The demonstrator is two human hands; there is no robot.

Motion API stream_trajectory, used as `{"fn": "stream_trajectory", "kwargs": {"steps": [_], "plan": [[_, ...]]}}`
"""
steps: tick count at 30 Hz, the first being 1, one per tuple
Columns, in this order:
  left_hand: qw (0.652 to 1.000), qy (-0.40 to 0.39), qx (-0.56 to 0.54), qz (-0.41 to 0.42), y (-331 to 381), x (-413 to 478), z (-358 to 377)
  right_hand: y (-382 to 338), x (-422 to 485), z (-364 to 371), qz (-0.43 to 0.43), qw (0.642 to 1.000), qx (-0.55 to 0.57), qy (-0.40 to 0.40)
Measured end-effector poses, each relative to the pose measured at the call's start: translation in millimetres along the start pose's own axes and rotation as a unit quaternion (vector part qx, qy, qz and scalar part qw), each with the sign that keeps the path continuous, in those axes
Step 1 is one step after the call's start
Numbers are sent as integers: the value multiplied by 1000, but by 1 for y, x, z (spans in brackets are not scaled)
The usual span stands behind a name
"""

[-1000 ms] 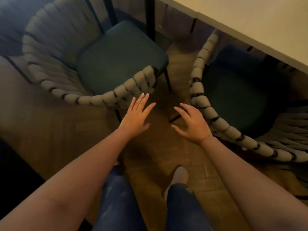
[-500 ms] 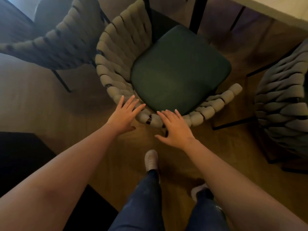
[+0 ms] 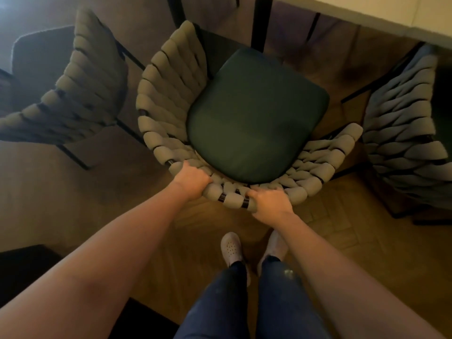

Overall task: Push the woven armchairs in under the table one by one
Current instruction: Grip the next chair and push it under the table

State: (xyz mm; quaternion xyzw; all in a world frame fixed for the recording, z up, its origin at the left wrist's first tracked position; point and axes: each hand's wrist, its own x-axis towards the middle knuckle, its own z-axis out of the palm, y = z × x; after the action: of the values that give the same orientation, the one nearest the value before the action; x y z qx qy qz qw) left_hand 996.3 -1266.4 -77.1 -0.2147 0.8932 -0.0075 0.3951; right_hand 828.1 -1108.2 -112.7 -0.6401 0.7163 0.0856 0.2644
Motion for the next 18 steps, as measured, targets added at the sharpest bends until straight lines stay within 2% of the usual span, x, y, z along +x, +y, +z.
{"fn": "stream_trajectory", "kwargs": {"steps": [13,18], "plan": [[995,35,-94,-18,56,49,-61,99,-2,-37,40,999,-24,-25],[984,65,-163,32,75,64,-82,138,-10,-57,55,996,-47,-51]]}}
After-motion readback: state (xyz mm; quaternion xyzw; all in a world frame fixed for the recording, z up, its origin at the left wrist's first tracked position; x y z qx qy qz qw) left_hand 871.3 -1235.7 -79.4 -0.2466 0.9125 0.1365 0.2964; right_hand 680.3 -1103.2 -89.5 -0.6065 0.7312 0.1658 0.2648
